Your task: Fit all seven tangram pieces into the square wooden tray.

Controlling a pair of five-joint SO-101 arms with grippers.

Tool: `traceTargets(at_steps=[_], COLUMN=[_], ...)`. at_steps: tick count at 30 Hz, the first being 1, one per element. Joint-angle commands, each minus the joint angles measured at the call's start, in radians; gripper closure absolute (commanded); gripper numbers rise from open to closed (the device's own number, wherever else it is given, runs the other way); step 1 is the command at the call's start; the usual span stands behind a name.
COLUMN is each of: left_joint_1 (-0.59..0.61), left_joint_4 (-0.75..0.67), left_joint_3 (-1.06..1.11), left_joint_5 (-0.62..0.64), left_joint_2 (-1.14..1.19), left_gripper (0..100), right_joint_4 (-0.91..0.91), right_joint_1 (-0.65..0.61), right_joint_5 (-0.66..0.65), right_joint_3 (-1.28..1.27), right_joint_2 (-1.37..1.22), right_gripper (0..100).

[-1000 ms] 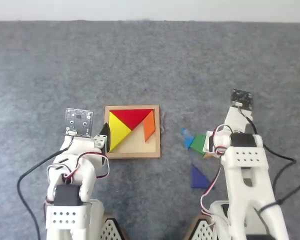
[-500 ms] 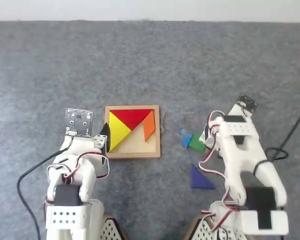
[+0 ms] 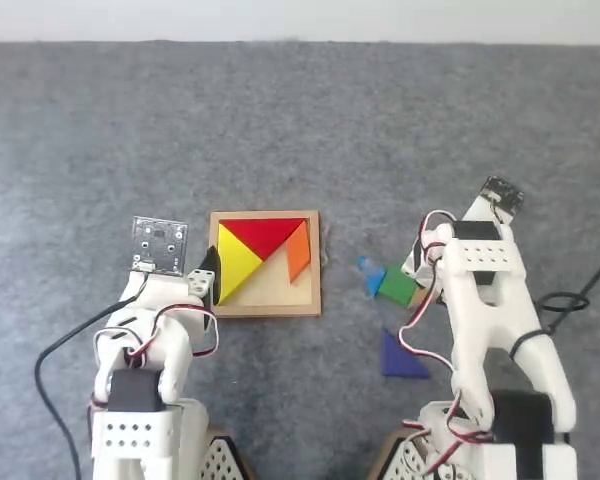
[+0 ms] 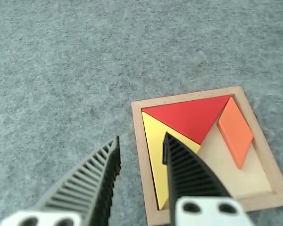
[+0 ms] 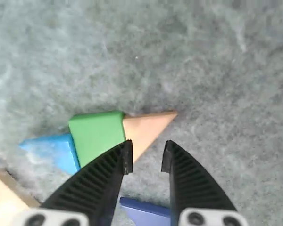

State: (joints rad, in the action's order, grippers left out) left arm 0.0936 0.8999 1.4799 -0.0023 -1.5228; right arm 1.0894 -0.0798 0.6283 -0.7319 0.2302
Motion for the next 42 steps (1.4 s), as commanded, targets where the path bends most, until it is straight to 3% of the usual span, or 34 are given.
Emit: traceTargets(at_steps=[1, 11, 15, 21, 31, 38, 42], left_joint_1=[0.003, 0.003, 0.005, 0.003, 0.003, 0.003, 0.003], left_joint_4=[0.005, 0.006, 0.006, 0.006, 0.008, 0.008, 0.008], left_joint_3=[-0.007, -0.007, -0.007, -0.007, -0.007, -0.007, -0.007], left_joint_5=[-0.009, -0.011, -0.011, -0.012, -0.012, -0.012, -0.012], left_joint_2=[-0.02, -0.021, -0.021, -0.021, -0.021, -0.021, -0.021], left_gripper=[85, 85, 85, 85, 85, 85, 85], right_joint_4=[-0.039, -0.105, -0.107, -0.061, -0.085, -0.16, -0.157], right_joint_1=[-0.031, -0.03, 0.024, 0.096, 0.09, 0.047, 0.045], right_joint_5=[0.057, 0.098, 0.092, 0.021, 0.0, -0.058, -0.095], right_joint_3=[0.029, 0.044, 0.049, 0.049, 0.051, 0.051, 0.051], right_joint_2=[-0.001, -0.219, -0.269, -0.297, -0.298, -0.298, -0.294], right_gripper=[87.1, 87.1, 86.9, 74.6, 74.3, 92.3, 93.4])
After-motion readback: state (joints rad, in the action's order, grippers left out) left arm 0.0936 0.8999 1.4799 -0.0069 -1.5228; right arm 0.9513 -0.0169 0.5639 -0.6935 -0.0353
